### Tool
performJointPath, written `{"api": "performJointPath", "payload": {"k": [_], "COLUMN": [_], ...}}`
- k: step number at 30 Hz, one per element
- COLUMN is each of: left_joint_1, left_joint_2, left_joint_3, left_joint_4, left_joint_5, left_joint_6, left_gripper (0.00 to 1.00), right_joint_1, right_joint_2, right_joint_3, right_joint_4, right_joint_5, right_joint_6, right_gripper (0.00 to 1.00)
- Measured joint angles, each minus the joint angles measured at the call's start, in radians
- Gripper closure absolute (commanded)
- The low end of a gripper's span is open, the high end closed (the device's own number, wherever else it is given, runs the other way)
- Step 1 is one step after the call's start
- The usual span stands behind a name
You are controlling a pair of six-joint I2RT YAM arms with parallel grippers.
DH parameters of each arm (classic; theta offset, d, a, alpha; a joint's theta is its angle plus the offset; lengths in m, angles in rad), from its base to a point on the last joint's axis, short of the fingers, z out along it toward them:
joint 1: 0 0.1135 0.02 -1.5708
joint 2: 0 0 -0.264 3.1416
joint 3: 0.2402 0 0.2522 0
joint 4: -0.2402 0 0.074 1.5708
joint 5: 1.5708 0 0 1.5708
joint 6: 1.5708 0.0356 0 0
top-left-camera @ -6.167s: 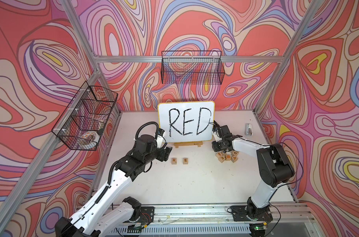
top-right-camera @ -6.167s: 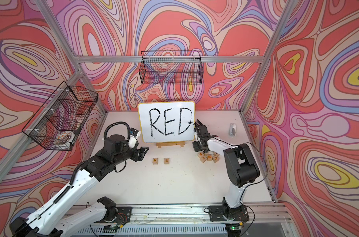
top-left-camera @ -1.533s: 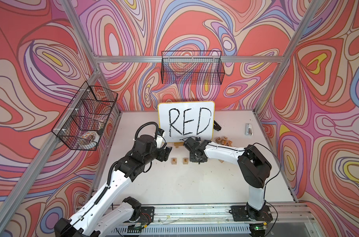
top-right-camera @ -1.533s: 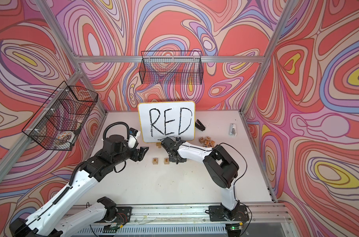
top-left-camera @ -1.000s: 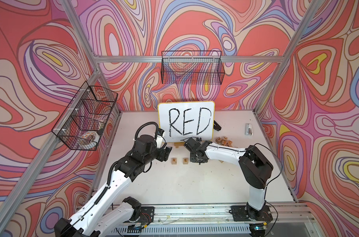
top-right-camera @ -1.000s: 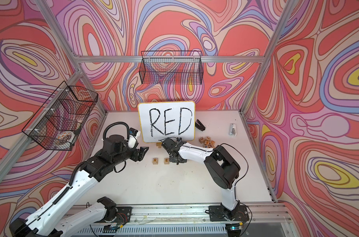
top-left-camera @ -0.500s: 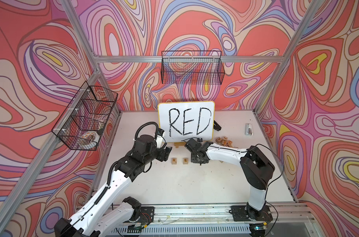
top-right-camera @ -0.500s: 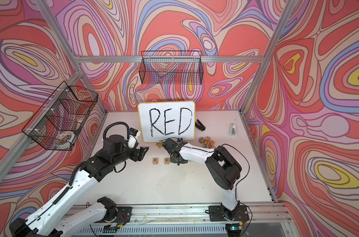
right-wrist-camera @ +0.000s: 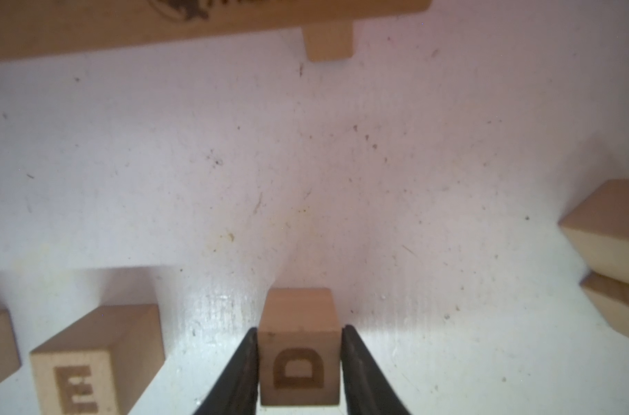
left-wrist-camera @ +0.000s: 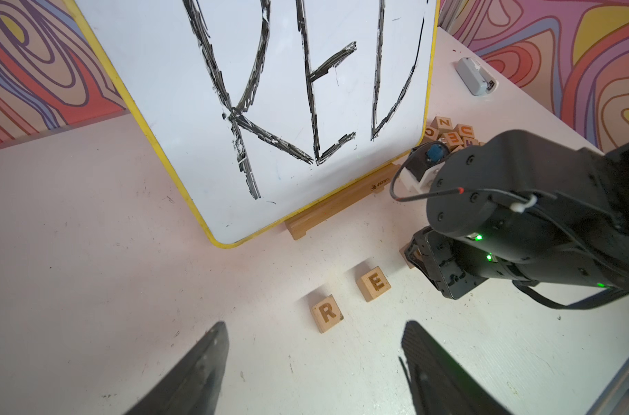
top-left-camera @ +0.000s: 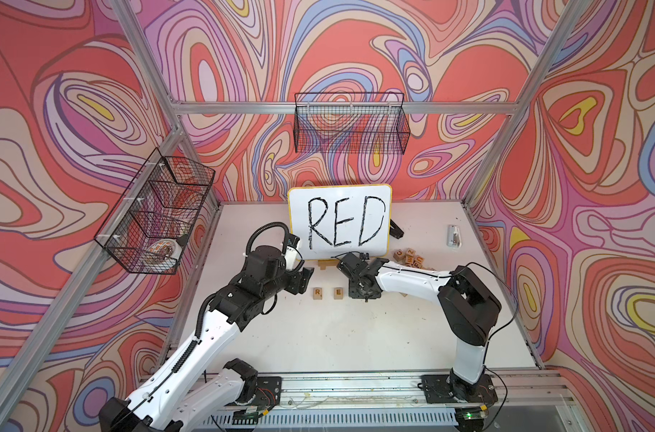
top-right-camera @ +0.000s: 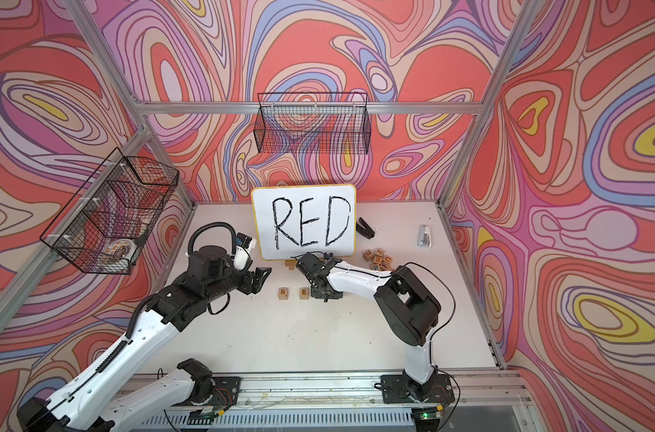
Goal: Assemble the uppercase word "red" with letter blocks
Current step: Place the letter block at the center of the board, then pick up the letter block from the center of the board.
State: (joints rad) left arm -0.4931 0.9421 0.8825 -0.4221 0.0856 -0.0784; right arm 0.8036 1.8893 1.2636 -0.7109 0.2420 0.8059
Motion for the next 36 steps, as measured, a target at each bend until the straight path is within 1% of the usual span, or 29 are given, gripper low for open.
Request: {"api": "performJointPath", "payload": {"k": [8,11,13,17,22,24,30,36], "left_joint_1": [0.000,0.000,0.000,0.000,0.000,0.000,0.000,0.000], "left_joint_2": [0.000,0.000,0.000,0.000,0.000,0.000,-0.001,-0.001], "left_joint_3": [0.000,0.000,0.000,0.000,0.000,0.000,0.000,0.000], "left_joint_4": [0.000,0.000,0.000,0.000,0.000,0.000,0.000,0.000], "left_joint_5": [0.000,0.000,0.000,0.000,0.000,0.000,0.000,-0.001], "left_joint_6": [0.000,0.000,0.000,0.000,0.000,0.000,0.000,0.000], "left_gripper": [0.21,0.21,0.21,0.21,0.21,0.21,0.21,0.21], "right_joint_1": [0.000,0.000,0.000,0.000,-0.004,-0.005,-0.032,-0.096], "right_joint_2": [-0.008,-0.035,-0.060,-0.113,-0.184,-0.210,-0.239,-0.241], "right_joint_3": [0.000,0.003,0.016,0.067,0.116,0.114,0.071,0.027], "right_joint_4": [-0.010,-0.027,-0.041,-0.072,-0.098,-0.109,-0.132,-0.134], "right_joint_5": [-0.006,-0.006,-0.006,-0.008,-0.067,-0.101,-0.218,-0.314], "right_joint_6": [-0.025,-0.062,-0.110,-0.275,-0.578,-0.717,-1.035,-1.268], "right_gripper": [0.54,0.54,0.55,0.56,0.56,0.56,0.55,0.54]}}
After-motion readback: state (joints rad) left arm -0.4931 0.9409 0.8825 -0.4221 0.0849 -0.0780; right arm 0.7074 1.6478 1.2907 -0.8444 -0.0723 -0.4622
